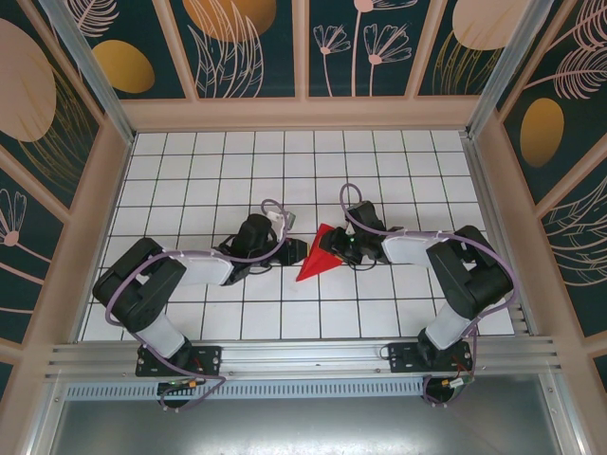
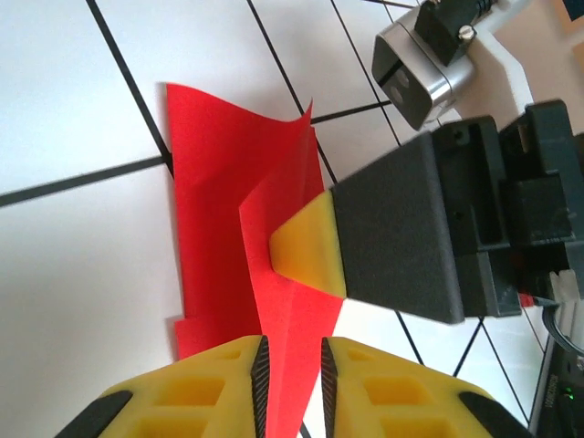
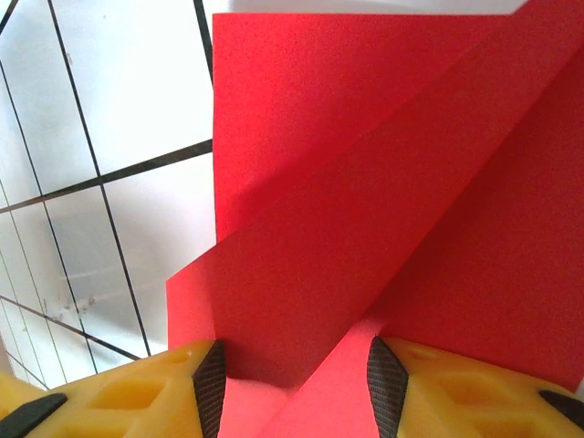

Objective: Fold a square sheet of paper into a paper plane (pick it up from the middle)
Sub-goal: Fourth fold the wing at the center of the table.

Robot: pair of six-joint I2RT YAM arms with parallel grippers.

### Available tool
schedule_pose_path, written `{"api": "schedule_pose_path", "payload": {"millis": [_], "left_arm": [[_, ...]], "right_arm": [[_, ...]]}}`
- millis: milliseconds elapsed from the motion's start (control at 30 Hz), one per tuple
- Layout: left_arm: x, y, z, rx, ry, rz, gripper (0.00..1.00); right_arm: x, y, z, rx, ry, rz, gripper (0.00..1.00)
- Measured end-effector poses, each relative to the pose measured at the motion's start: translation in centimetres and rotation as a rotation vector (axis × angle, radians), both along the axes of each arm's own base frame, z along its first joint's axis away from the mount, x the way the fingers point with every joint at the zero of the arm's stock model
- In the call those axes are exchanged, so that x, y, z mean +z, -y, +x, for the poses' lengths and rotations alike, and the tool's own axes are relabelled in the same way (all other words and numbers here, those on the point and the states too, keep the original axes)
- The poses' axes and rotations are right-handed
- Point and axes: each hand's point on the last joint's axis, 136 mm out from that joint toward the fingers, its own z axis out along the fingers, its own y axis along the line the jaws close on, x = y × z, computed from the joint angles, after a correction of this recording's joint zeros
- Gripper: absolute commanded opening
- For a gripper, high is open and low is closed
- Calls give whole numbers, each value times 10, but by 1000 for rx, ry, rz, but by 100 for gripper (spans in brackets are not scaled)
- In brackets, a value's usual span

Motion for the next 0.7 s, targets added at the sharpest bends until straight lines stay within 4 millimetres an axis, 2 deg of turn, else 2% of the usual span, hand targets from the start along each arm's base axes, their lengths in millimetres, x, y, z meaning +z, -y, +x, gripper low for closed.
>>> {"api": "schedule_pose_path", "payload": {"millis": [400, 700], "left_arm": [[5, 17, -25, -105, -21, -58, 24], [-22, 22, -25, -119, -81, -20, 21]], "right_arm": [[-3, -2, 3, -18, -33, -4, 49], [-3, -3, 4, -21, -43, -7, 49]]}}
